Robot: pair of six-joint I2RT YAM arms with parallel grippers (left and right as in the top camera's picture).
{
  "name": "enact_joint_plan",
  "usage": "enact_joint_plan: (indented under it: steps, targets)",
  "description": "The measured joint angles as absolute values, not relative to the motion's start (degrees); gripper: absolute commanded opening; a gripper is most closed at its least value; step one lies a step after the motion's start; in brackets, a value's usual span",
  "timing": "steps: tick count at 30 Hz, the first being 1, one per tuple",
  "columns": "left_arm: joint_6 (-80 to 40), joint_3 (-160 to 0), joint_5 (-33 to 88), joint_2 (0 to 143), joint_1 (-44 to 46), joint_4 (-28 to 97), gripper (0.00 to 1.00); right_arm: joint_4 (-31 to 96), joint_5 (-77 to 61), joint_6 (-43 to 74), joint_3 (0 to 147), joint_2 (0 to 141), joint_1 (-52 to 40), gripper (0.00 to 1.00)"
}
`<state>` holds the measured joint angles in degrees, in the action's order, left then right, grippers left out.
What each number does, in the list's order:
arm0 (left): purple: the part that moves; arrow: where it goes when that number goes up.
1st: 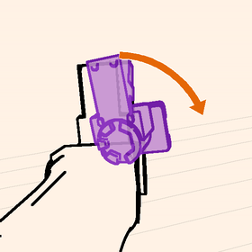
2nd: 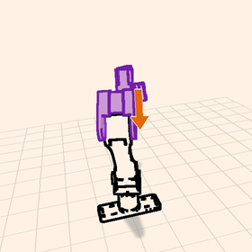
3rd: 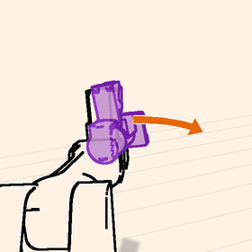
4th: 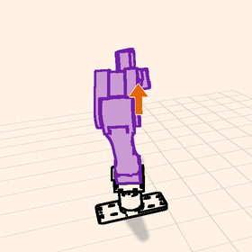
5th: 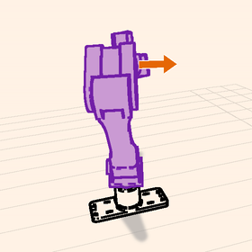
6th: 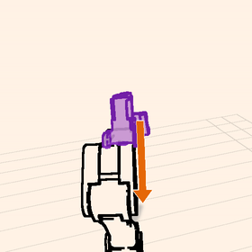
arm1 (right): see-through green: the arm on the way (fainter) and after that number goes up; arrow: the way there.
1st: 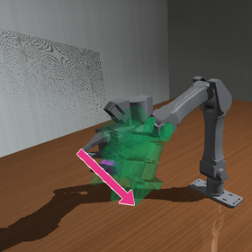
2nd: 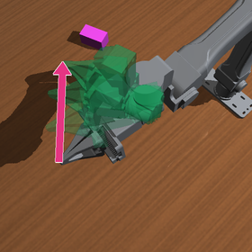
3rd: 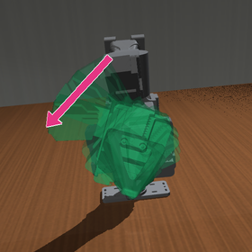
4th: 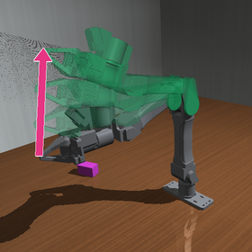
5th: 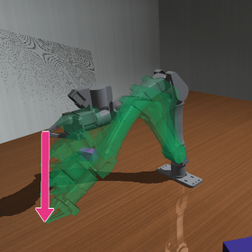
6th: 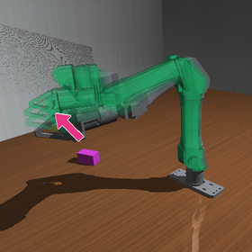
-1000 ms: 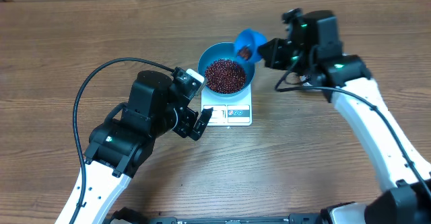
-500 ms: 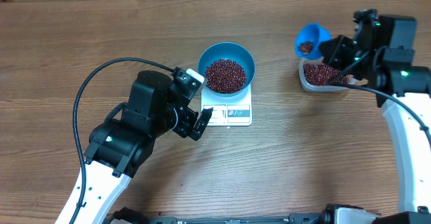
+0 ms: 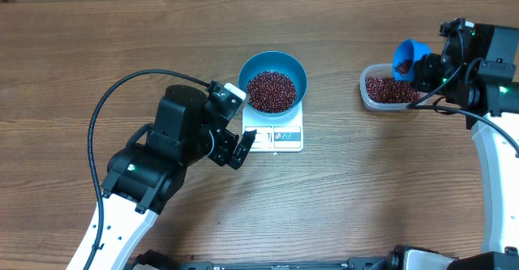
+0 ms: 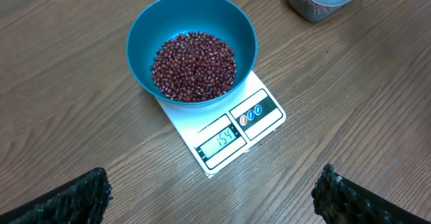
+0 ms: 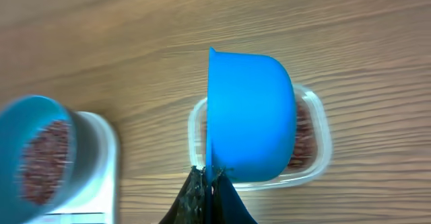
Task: Scoop item into bowl and weigh 150g on scale
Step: 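Move the scoop with the right gripper back to the bean tub, then dip the scoop into the red beans with the right gripper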
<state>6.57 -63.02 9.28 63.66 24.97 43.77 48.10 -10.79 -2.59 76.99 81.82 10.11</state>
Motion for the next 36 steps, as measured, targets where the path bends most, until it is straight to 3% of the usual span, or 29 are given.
enact_joint_plan:
  steps: [22, 36]
  targets:
    - [6.6, -63.0, 9.3, 63.7, 25.0, 43.8, 1.00, 47.4, 0.1, -24.1, 77.0, 81.8, 10.0, 0.04]
    - [6.6, -63.0, 9.3, 63.7, 25.0, 43.7, 1.00, 47.4, 1.1, -27.4, 77.0, 81.8, 10.0, 0.04]
